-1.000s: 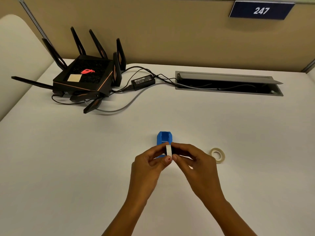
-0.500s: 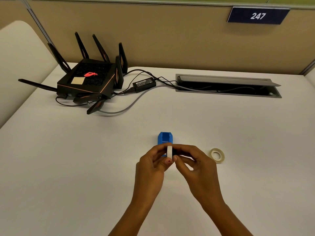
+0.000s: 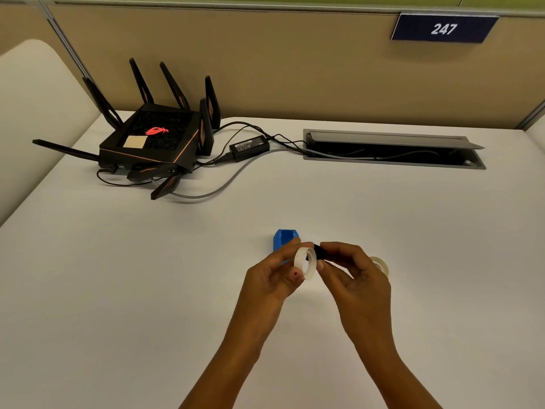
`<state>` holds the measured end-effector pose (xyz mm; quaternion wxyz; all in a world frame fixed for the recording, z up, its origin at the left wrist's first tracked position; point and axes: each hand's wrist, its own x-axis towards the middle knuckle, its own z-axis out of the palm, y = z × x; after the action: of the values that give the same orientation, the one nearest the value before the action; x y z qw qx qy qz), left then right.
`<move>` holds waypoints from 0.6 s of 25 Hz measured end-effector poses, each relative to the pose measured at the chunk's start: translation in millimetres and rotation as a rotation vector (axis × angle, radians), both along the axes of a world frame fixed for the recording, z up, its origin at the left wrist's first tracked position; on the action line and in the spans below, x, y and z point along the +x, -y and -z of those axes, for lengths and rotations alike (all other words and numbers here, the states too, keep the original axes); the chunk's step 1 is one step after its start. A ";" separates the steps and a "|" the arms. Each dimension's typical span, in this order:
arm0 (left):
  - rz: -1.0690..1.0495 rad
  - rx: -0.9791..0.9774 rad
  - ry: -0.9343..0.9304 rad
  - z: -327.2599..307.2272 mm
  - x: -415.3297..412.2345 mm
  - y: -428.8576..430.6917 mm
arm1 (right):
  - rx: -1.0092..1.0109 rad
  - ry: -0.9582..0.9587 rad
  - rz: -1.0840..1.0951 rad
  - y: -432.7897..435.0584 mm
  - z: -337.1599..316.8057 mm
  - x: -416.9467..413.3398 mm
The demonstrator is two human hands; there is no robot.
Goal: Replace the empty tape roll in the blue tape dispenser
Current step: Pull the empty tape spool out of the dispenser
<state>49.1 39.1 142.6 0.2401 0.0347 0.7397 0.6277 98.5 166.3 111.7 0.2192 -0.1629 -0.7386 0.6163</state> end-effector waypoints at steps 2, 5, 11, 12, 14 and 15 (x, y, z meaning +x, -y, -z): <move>0.030 0.041 0.043 -1.2 1.8 -2.9 | 0.006 0.012 0.004 0.2 -0.3 -0.3; 0.019 0.058 0.049 -0.5 4.2 -5.4 | 0.029 0.028 -0.002 2.5 -1.7 0.9; -0.092 0.042 0.084 4.0 4.8 -2.9 | 0.127 0.063 -0.012 3.3 -5.4 2.9; -0.102 0.046 0.088 4.7 4.2 -2.6 | 0.141 0.070 -0.032 3.2 -5.9 3.4; -0.105 0.036 0.078 5.9 3.3 -2.1 | 0.210 0.078 -0.103 2.9 -7.0 4.5; -0.097 0.020 0.069 6.0 3.0 -2.0 | 0.265 0.075 -0.149 2.8 -8.1 4.9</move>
<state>52.2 41.1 136.6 0.2343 -0.0206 0.7254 0.6469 103.4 163.5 119.8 0.1649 -0.1003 -0.8311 0.5216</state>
